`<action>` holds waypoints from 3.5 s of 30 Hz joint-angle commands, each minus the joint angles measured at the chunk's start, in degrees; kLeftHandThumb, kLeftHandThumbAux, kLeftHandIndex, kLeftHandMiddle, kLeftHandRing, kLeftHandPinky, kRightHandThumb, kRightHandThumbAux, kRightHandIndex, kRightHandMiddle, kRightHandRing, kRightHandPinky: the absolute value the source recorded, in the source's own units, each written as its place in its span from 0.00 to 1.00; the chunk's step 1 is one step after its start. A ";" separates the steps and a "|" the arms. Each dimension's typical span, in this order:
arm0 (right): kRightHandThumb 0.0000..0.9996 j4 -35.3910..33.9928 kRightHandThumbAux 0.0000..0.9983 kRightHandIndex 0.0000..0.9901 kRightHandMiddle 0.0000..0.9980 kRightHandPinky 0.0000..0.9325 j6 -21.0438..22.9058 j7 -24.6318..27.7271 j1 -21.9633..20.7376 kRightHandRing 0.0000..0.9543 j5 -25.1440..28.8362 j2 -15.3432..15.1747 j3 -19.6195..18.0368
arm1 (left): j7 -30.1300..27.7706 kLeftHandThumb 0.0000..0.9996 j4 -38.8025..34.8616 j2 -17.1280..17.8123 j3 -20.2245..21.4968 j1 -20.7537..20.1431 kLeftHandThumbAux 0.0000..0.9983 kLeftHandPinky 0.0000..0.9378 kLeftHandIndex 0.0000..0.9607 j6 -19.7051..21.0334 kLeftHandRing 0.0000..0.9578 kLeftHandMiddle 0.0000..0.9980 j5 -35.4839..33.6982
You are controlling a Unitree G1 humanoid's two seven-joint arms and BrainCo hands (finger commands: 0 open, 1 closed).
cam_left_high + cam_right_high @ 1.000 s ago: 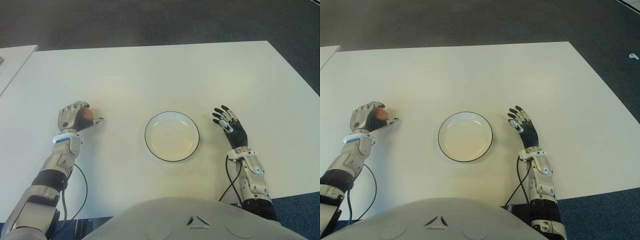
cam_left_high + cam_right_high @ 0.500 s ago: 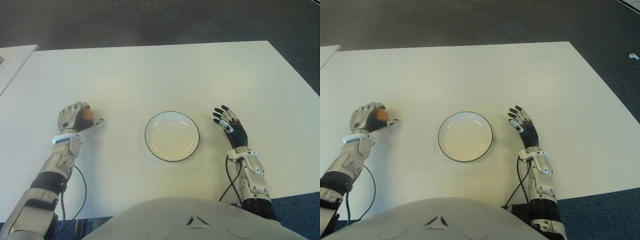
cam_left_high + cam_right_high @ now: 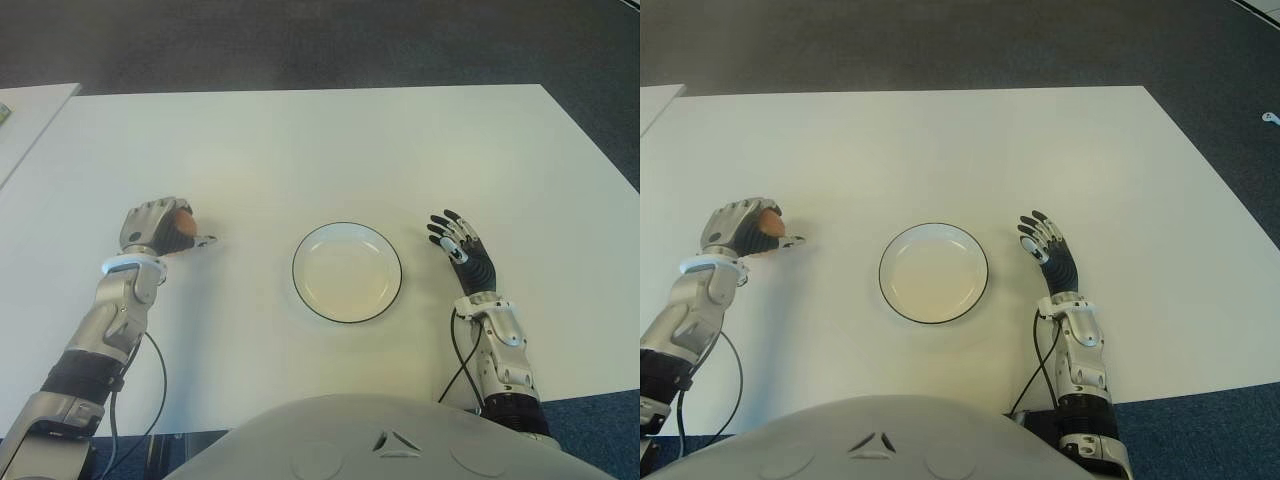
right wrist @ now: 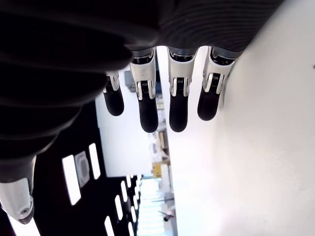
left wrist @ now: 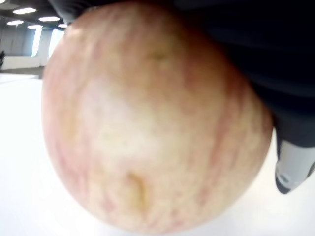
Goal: Put the apples into the plate.
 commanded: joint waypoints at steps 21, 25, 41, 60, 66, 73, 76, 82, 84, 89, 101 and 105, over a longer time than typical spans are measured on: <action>0.17 7.14 0.57 0.13 0.23 0.19 -1.12 -1.38 -0.32 0.20 -2.71 1.93 1.15 | -9.56 0.86 -13.92 1.36 0.88 -4.90 0.67 0.75 0.42 -5.36 0.87 0.53 6.32; 0.17 7.84 0.57 0.13 0.23 0.19 -1.05 -1.32 -0.80 0.20 -2.61 1.99 1.05 | -10.30 0.86 -14.26 0.45 -0.32 -5.94 0.67 0.64 0.42 -6.75 0.86 0.53 7.62; 0.18 9.24 0.56 0.12 0.22 0.17 -2.67 -1.11 -1.37 0.19 -3.35 2.41 1.41 | -12.85 0.86 -15.40 -12.59 -12.80 -8.69 0.67 0.22 0.42 -7.32 0.78 0.52 14.43; 0.22 8.64 0.58 0.11 0.21 0.18 -1.52 -0.88 -0.96 0.19 -2.38 3.29 1.75 | -16.46 0.86 -13.77 -19.75 -19.47 -11.47 0.67 0.76 0.42 -7.90 0.83 0.53 19.29; 0.22 7.53 0.59 0.12 0.22 0.16 -1.24 -1.76 -0.25 0.20 -3.04 3.67 2.21 | -15.56 0.86 -11.84 -21.62 -20.77 -11.92 0.67 0.75 0.42 -8.52 0.82 0.53 19.92; 0.22 5.65 0.59 0.11 0.22 0.16 0.29 -2.91 0.64 0.19 -3.29 3.96 2.91 | -15.12 0.86 -10.37 -21.66 -22.37 -12.79 0.66 0.77 0.42 -10.44 0.82 0.53 20.45; 0.22 4.94 0.59 0.11 0.22 0.16 0.73 -3.31 0.97 0.19 -3.36 4.05 3.15 | -14.50 0.86 -9.80 -22.19 -22.73 -12.81 0.66 0.78 0.42 -10.80 0.82 0.53 20.57; 0.22 3.23 0.58 0.11 0.22 0.16 1.69 -4.10 1.73 0.19 -3.64 4.37 3.54 | -15.22 0.86 -9.47 -23.29 -23.83 -12.39 0.66 0.81 0.42 -10.57 0.84 0.54 20.72; 0.23 2.65 0.58 0.11 0.22 0.16 2.06 -4.34 1.96 0.19 -3.65 4.45 3.63 | -15.71 0.86 -9.33 -23.57 -24.27 -12.37 0.66 0.82 0.42 -10.29 0.84 0.54 21.02; 0.23 1.84 0.58 0.11 0.23 0.17 2.28 -4.69 2.34 0.20 -3.66 4.67 3.73 | -14.51 0.86 -7.93 -24.63 -24.92 -11.90 0.66 0.84 0.42 -10.02 0.85 0.55 21.09; 0.23 0.97 0.57 0.12 0.25 0.14 0.78 -5.22 2.96 0.20 -4.06 5.10 4.05 | -14.22 0.86 -8.40 -24.37 -26.03 -11.34 0.66 0.85 0.42 -10.46 0.85 0.54 21.72; 0.23 0.65 0.57 0.12 0.26 0.16 1.02 -5.16 2.98 0.21 -4.07 5.01 4.06 | -14.18 0.86 -8.42 -24.16 -26.43 -11.08 0.66 0.83 0.42 -10.62 0.84 0.53 22.33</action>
